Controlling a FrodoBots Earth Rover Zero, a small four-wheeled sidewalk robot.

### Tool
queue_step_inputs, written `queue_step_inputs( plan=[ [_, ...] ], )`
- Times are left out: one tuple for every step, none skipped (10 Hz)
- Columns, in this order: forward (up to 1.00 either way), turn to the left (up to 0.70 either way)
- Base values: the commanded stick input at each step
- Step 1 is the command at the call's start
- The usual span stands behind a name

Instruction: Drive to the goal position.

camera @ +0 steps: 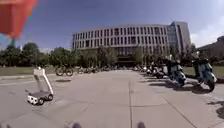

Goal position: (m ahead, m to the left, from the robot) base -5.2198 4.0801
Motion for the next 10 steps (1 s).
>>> queue_step_inputs(
  plan=[
    [0.7,-0.06],
    [0.7,-0.06],
    [0.7,-0.06],
    [0.7,-0.06],
    [0.7,-0.06],
    [0.7,-0.06],
    [0.7,-0.06],
    [0.7,-0.06],
    [0.7,-0.06],
    [0.7,-0.06]
  ],
)
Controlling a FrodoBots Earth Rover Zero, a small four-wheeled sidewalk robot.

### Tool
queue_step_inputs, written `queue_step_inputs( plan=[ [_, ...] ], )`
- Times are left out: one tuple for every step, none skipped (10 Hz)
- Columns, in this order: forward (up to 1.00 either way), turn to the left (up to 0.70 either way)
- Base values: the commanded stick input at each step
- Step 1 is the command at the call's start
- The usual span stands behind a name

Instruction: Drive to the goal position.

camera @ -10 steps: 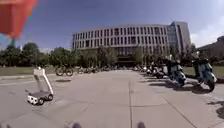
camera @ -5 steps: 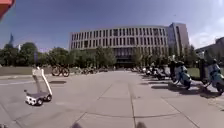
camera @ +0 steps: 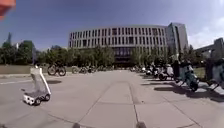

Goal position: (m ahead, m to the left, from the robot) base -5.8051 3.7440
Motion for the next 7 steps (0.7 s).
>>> queue_step_inputs(
  plan=[
    [0.7,-0.06],
    [0.7,-0.06],
    [0.7,-0.06],
    [0.7,-0.06],
    [0.7,-0.06],
    [0.7,-0.06],
    [0.7,-0.06]
  ],
)
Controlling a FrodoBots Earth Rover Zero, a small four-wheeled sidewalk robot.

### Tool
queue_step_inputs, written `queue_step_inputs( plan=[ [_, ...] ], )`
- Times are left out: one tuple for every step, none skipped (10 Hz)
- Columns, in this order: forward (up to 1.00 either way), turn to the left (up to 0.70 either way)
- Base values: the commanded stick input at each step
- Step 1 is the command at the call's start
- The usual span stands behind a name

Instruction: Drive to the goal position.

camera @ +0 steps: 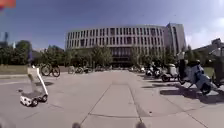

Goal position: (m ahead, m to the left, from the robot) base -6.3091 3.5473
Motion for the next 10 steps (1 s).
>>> queue_step_inputs(
  plan=[
    [0.7,-0.06],
    [0.7,-0.06],
    [0.7,-0.06],
    [0.7,-0.06],
    [0.7,-0.06],
    [0.7,-0.06],
    [0.7,-0.06],
    [0.7,-0.06],
    [0.7,-0.06],
    [0.7,-0.02]
  ],
)
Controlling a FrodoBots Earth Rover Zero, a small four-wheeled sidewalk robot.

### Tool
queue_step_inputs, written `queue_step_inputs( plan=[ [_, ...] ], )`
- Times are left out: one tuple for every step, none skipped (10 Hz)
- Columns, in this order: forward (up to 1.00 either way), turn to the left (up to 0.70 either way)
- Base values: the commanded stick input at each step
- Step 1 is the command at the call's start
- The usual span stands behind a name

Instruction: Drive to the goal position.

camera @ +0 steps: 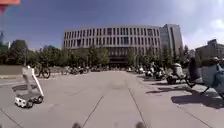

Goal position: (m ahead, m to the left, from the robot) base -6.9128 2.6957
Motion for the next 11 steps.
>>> queue_step_inputs(
  plan=[
    [0.7,0.04],
    [0.7,0.08],
    [0.7,0.08],
    [0.7,0.08],
    [0.7,0.06],
    [0.7,0.04],
    [0.7,-0.06],
    [0.7,-0.06],
    [0.7,-0.06],
    [0.7,-0.06],
    [0.7,-0.06]
  ],
)
